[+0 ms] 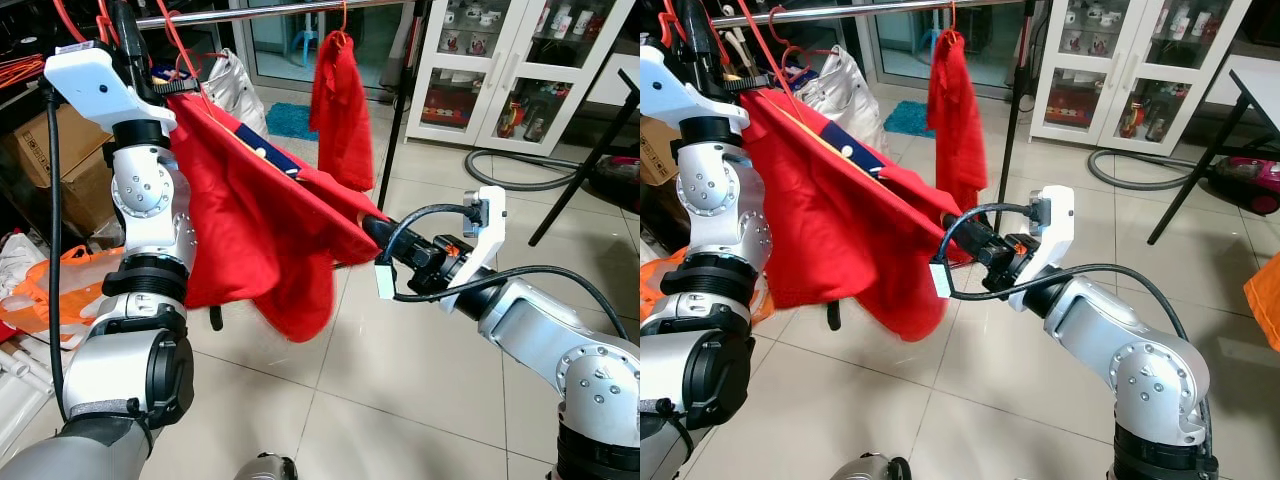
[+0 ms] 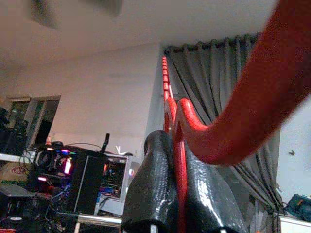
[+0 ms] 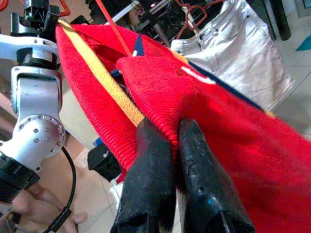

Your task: Hang hanger

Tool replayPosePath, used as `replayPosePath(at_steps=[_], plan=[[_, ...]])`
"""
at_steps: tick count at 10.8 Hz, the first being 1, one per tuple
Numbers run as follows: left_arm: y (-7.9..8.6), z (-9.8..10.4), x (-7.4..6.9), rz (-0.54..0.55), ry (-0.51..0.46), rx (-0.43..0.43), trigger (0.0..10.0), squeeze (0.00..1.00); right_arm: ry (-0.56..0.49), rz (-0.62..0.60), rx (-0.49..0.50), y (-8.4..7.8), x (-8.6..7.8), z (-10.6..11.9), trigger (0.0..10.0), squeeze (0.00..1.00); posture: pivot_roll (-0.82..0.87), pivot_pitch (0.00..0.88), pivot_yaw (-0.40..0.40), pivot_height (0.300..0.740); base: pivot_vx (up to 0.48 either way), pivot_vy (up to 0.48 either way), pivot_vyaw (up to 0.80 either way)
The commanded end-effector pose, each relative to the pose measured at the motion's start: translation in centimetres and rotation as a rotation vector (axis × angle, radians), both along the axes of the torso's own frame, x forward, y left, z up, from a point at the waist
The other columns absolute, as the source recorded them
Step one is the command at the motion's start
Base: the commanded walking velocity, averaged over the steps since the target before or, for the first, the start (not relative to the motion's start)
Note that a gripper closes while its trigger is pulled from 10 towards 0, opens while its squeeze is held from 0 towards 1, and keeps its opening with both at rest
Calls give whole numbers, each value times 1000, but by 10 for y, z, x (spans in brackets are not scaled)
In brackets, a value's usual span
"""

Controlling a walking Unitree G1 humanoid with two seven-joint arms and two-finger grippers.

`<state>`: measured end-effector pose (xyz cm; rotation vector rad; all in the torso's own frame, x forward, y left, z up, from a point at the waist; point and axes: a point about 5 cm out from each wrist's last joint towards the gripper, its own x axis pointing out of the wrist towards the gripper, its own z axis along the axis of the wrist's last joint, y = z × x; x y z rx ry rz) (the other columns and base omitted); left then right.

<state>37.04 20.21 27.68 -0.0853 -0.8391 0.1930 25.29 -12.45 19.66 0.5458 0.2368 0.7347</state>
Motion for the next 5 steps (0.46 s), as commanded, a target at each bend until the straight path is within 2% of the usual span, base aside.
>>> replayPosePath(at_steps=[1, 4, 5], plan=[[11, 22, -4, 51, -83, -23, 10000, 0, 20, -30, -7, -7, 0, -3, 0, 0, -66, 34, 63, 740, 0, 0, 0], [11, 22, -4, 51, -83, -23, 10000, 0, 20, -30, -7, -7, 0, -3, 0, 0, -66, 34, 63, 740, 0, 0, 0], [-4, -8, 4, -145, 127, 69, 10000, 0, -33, -182, -43, -17, 19, 5, 0, 0, -38, 11, 39, 740, 0, 0, 0]])
